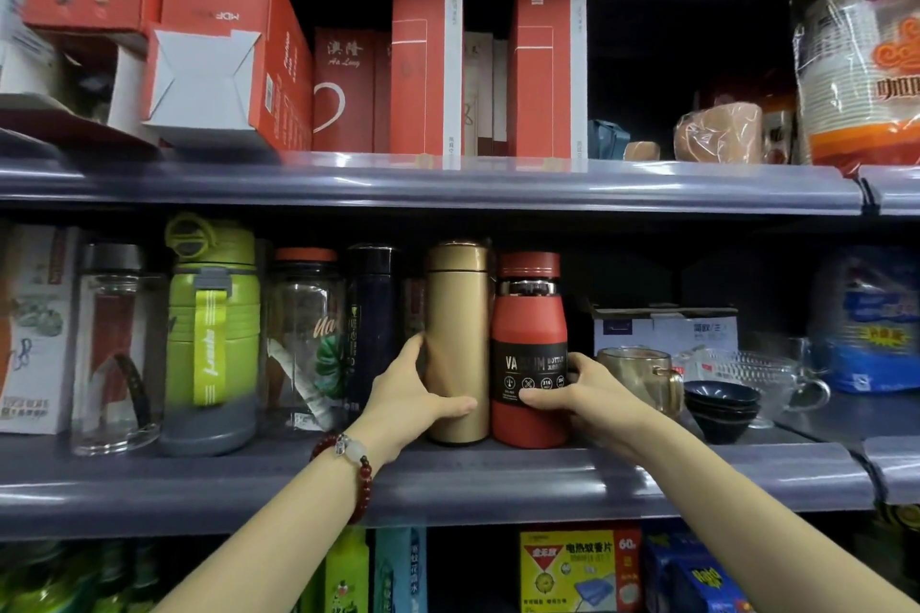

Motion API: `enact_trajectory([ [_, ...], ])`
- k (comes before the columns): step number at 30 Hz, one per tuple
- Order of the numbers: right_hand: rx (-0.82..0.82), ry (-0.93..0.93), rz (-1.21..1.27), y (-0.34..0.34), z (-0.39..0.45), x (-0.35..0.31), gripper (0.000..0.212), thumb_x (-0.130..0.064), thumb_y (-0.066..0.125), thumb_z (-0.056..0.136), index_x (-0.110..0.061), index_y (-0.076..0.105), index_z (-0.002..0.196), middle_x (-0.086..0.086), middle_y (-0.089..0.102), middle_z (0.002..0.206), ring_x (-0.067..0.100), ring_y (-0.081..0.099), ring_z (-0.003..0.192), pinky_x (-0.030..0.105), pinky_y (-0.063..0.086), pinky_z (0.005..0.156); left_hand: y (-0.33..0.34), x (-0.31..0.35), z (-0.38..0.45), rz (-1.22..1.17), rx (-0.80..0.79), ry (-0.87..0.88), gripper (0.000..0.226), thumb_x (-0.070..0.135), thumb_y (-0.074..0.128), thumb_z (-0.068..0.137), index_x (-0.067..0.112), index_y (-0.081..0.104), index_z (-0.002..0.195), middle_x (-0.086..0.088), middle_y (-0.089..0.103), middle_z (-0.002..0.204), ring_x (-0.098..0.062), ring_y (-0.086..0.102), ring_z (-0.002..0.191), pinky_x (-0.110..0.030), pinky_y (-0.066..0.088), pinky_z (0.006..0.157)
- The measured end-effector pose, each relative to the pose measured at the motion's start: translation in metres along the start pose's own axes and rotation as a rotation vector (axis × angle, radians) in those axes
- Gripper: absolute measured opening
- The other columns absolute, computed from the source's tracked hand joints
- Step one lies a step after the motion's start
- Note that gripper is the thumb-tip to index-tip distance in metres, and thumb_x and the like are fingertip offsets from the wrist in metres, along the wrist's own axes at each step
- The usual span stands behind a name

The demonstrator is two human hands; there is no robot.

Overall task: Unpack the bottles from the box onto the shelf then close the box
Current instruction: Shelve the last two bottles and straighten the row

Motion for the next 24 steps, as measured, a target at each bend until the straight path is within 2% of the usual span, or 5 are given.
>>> enact_trajectory([
  [8,-0.029,-0.075,-0.049,0.005,-0.004,-0.004,0.03,0.006,0.073,0.074,-0.015,0.059,0.091,0.007,0.071,0.094,0.018,0.068,0.087,0.032,0.055,0.083,0.002,0.004,-0.005,0.031,0.023,-0.02,0.109,0.032,0.088,0.058,0.029,0.023,0.147,-0.004,0.043,0.146,-0.022,0.039,0.135,-0.033,0.034,0.109],
  [13,0.011,-0.032,-0.126,0.004,0.003,0.002,0.087,-0.033,0.088,0.043,-0.013,0.049,0.118,0.005,0.067,0.112,0.021,0.066,0.102,0.043,0.052,0.095,0.004,0.005,-0.01,0.141,-0.001,-0.038,0.108,0.046,0.084,0.059,0.015,0.026,0.145,-0.003,0.045,0.142,-0.021,0.042,0.132,-0.027,0.035,0.106],
  [18,0.034,-0.015,-0.136,-0.002,0.015,0.014,0.092,-0.041,0.091,0.036,-0.017,0.051,0.115,0.005,0.069,0.111,0.022,0.068,0.101,0.045,0.054,0.092,-0.006,-0.002,-0.005,0.002,-0.169,-0.133,0.108,0.012,0.088,0.05,0.03,0.028,0.138,0.0,0.063,0.106,-0.018,0.062,0.104,-0.036,0.05,0.096],
  [21,0.03,-0.012,-0.145,-0.003,0.019,0.017,0.092,-0.044,0.091,0.036,-0.02,0.05,0.114,0.003,0.068,0.112,0.022,0.067,0.102,0.044,0.054,0.092,-0.002,-0.013,0.004,0.007,-0.136,-0.144,0.121,0.026,0.088,0.029,0.044,0.028,0.133,-0.008,0.067,0.112,-0.026,0.063,0.108,-0.045,0.051,0.096],
  [24,0.042,-0.018,-0.178,-0.002,0.02,0.018,0.094,-0.047,0.091,0.035,-0.021,0.049,0.115,0.002,0.068,0.112,0.02,0.067,0.102,0.043,0.054,0.092,-0.001,-0.009,-0.002,0.064,-0.089,-0.116,0.113,0.025,0.09,0.04,0.043,0.029,0.133,-0.004,0.066,0.116,-0.024,0.062,0.11,-0.042,0.049,0.099],
])
Point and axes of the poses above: each hand's wrist, its own z-axis towards the middle knuckle, its own y-axis out of the palm, x = y × z, the point moved 2 cm from there along z, towards the middle knuckle
